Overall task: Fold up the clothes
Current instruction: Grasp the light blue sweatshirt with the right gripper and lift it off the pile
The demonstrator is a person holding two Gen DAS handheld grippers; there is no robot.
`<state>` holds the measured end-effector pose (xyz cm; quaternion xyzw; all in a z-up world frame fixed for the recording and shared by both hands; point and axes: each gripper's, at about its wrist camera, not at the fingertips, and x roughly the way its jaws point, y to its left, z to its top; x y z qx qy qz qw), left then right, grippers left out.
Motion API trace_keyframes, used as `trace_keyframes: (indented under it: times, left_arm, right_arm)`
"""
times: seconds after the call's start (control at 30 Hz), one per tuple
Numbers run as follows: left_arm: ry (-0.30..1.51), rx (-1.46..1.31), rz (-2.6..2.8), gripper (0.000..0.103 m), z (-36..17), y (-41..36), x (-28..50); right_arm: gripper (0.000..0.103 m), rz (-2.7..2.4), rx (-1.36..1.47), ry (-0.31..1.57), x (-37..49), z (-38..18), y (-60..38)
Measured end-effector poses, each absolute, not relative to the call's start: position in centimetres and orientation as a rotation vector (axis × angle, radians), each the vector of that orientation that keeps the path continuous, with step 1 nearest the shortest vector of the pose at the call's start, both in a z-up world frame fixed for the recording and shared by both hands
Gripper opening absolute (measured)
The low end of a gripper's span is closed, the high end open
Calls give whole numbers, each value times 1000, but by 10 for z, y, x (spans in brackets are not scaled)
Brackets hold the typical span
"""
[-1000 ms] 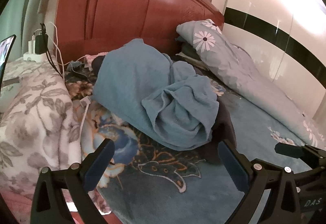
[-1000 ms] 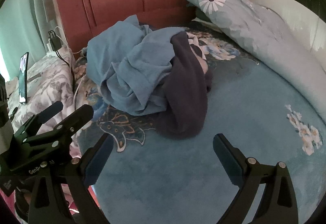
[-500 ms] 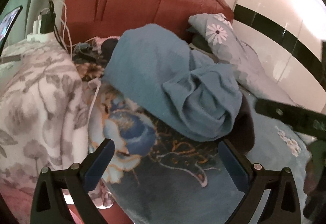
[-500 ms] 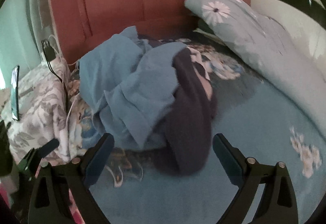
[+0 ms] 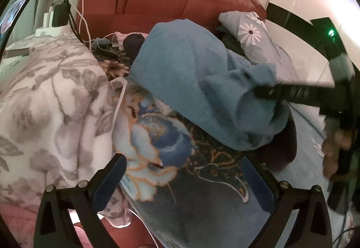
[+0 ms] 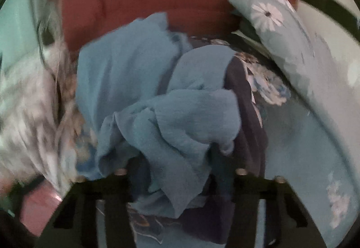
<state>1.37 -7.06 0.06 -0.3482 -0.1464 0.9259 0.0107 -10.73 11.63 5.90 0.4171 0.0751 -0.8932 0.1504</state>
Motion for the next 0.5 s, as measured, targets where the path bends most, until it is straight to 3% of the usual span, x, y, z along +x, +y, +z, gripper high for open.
trace_keyframes:
  times: [0.03,0.13,0.3,0.5]
  left_arm:
    - [-458,-1084,2886,103,2,-70,14]
    - [-460,-1074,2875,103,7,-70,17]
    - [-434,-1054,2882,103,20,-67,23]
    - [-408,-995,2893,103,49,-62,34]
  right_arm:
    - [28,-2568,1206,157,-111,64,123]
    - [16,-2582,1182,-16,-122,84,148]
    - [10,-2637,1020,-302,-125,141,198]
    - [10,-2714,740,-409,-95,227,243]
